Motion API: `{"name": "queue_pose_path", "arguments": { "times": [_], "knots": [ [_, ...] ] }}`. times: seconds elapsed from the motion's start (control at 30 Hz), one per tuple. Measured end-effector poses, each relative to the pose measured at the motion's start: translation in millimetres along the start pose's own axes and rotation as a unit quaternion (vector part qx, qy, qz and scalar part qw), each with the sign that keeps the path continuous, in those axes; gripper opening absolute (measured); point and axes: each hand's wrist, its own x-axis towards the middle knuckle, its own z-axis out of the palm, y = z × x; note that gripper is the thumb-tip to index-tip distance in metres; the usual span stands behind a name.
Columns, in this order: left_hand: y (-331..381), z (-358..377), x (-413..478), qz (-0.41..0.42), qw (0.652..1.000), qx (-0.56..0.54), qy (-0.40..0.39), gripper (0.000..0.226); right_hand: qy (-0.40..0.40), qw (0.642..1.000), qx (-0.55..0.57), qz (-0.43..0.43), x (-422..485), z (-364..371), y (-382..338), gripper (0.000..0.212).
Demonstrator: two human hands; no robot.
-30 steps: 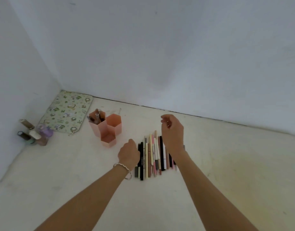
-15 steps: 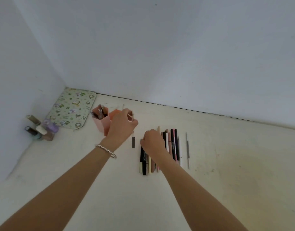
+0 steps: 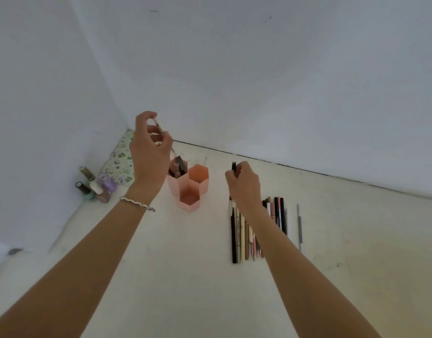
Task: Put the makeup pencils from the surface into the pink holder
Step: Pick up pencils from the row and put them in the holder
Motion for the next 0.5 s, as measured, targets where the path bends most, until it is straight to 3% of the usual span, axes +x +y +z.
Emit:
{"name": "queue_pose_path", "arguments": {
  "times": [0.17,0.37,0.5],
  "knots": [
    [-30,5,-8,0.022,0.996,0.078,-0.049,0.032,0.091,0.975,0.163,-0.117,12,-20,-46,0.034],
    [-62,5,-17,0.080,0.976,0.170,-0.108,0.017,0.095,0.960,0.202,-0.167,3,-7,-67,0.026],
    [-56,-10,-1,0.070,0.991,0.117,0.004,0.024,0.083,0.958,0.193,-0.195,-1,18,-70,0.023]
  ]
}}
